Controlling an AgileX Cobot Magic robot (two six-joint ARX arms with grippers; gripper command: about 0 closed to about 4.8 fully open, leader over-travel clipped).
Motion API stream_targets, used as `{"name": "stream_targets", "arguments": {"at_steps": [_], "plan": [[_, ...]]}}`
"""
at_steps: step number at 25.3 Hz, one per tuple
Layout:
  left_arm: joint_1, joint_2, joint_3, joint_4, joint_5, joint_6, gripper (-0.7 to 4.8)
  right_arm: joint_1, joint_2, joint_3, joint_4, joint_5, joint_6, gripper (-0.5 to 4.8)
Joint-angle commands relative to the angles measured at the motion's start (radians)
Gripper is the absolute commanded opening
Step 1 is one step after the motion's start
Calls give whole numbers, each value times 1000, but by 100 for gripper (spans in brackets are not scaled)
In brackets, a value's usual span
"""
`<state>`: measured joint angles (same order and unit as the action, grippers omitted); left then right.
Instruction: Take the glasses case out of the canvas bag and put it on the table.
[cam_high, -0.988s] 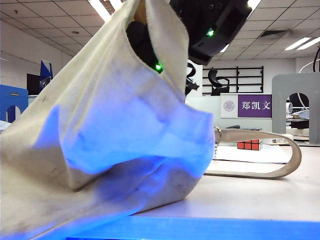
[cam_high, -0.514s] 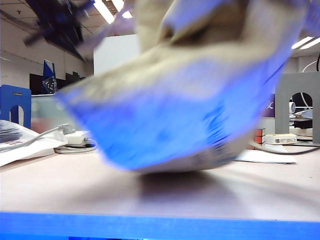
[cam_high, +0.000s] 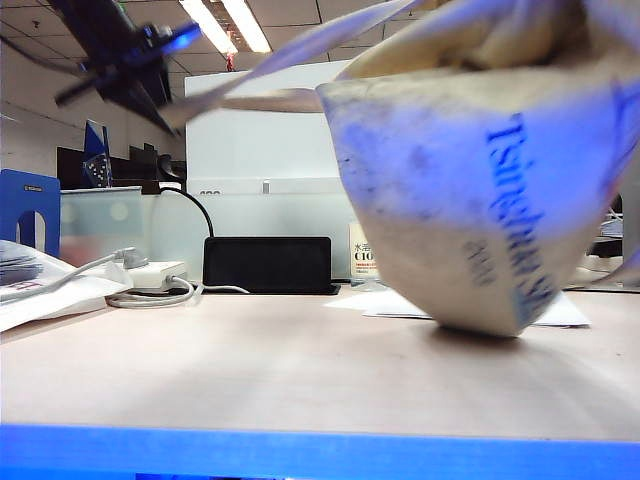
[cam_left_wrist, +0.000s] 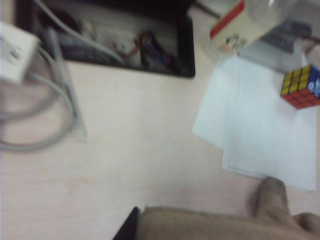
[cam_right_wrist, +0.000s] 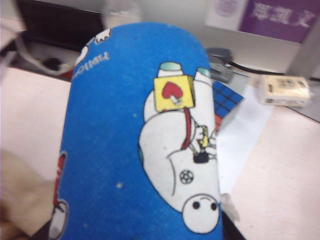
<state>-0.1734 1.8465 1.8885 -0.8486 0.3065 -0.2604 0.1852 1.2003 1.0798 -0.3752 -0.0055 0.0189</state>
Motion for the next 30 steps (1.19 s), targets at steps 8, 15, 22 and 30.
{"name": "stream_targets", "arguments": {"at_steps": [8, 15, 22, 30], "plan": [[10, -124, 5, -27, 2, 24, -1, -25, 357, 1, -72, -12, 19, 211], [10, -128, 4, -122, 58, 47, -1, -23, 557, 1, -9, -23, 37, 211], [10, -131, 4, -179, 51, 101, -1, -26, 644, 2, -21, -38, 33, 390], [12, -138, 4, -158, -67, 138, -1, -23, 421, 5, -42, -112, 34, 445]]}}
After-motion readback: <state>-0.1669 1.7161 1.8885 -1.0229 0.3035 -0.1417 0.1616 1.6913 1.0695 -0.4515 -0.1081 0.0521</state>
